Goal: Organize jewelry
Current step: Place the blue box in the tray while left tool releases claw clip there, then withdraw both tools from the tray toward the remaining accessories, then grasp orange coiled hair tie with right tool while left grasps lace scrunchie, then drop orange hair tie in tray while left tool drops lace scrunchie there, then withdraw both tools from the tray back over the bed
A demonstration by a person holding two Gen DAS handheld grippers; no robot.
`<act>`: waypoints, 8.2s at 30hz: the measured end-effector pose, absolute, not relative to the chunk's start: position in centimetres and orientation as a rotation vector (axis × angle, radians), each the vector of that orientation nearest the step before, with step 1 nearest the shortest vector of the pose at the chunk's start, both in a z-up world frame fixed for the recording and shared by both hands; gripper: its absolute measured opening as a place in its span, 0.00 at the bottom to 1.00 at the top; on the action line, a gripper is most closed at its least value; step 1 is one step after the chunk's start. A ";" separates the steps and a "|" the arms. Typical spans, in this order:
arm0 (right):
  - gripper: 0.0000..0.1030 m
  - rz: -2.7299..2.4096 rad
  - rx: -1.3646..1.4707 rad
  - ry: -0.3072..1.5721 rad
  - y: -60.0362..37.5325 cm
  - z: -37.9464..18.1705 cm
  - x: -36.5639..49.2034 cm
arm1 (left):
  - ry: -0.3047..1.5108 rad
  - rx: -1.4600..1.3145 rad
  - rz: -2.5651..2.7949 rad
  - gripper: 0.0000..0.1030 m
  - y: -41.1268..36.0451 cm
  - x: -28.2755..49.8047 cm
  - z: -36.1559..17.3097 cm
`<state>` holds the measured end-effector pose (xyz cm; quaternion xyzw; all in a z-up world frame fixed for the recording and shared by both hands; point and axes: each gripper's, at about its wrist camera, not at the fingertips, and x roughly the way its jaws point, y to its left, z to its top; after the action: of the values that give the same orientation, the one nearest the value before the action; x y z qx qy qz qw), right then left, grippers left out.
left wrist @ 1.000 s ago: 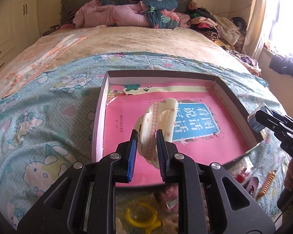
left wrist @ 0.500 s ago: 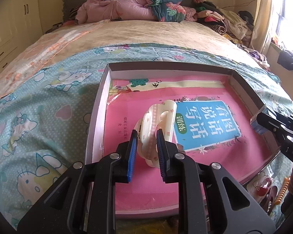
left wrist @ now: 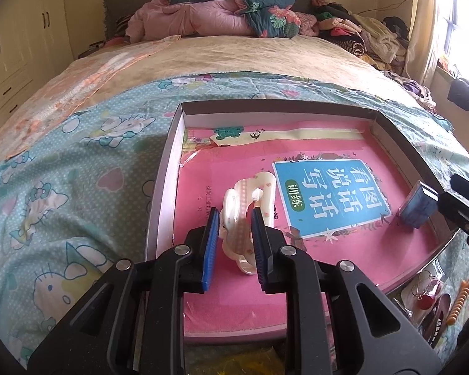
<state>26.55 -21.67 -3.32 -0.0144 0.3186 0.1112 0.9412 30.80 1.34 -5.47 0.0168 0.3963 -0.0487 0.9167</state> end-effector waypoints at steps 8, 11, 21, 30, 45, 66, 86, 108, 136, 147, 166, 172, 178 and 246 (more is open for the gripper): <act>0.84 0.205 -0.028 0.568 -22.9 -1.5 23.6 | 0.761 0.037 -0.080 0.40 1.3 29.1 -3.7; 0.87 0.199 -0.026 0.541 -23.5 -1.1 22.6 | 0.726 0.029 -0.078 0.50 1.1 28.0 -2.6; 0.93 0.209 -0.019 0.472 -25.0 0.3 18.8 | 0.644 0.010 -0.094 0.78 -0.1 24.0 -0.7; 0.93 0.232 -0.033 0.455 -24.9 0.8 15.6 | 0.590 -0.015 -0.124 0.87 -0.4 19.7 -0.1; 0.93 0.267 -0.071 0.505 -24.1 -1.2 12.1 | 0.574 -0.021 -0.155 0.88 -0.1 14.8 -1.8; 0.93 0.263 -0.137 0.638 -25.0 -6.4 10.6 | 0.715 -0.013 -0.253 0.88 -2.2 14.9 -5.9; 0.93 0.193 -0.135 0.732 -27.4 -9.9 14.0 | 0.805 -0.045 -0.289 0.12 -3.7 18.1 -8.0; 0.68 0.262 -0.063 0.716 -28.0 -8.0 13.6 | 0.728 -0.016 -0.355 0.07 -4.1 15.1 -4.6; 0.68 0.309 -0.061 0.596 -24.7 -0.8 13.3 | 0.668 -0.010 -0.333 0.07 -2.7 16.9 -1.0; 0.68 0.292 -0.064 0.586 -24.5 0.0 16.7 | 0.691 -0.002 -0.312 0.07 -2.7 21.5 -1.3; 0.68 0.261 -0.033 0.615 -25.0 -0.2 25.2 | 0.774 0.020 -0.340 0.07 -4.3 27.6 -4.5; 0.68 0.267 -0.056 0.649 -24.4 -1.0 27.7 | 0.803 0.027 -0.349 0.08 -4.6 28.5 -5.7; 0.68 0.290 -0.065 0.688 -23.4 -2.2 30.2 | 0.821 0.037 -0.335 0.09 -4.2 29.2 -6.4; 0.93 0.306 -0.073 0.622 -21.6 -0.1 22.6 | 0.658 -0.081 -0.198 0.89 3.3 21.4 -1.4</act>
<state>22.58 -21.62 -0.14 -0.0357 0.3049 0.1501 0.9398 21.42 3.31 -1.42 -0.0395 0.3225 -0.0971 0.9407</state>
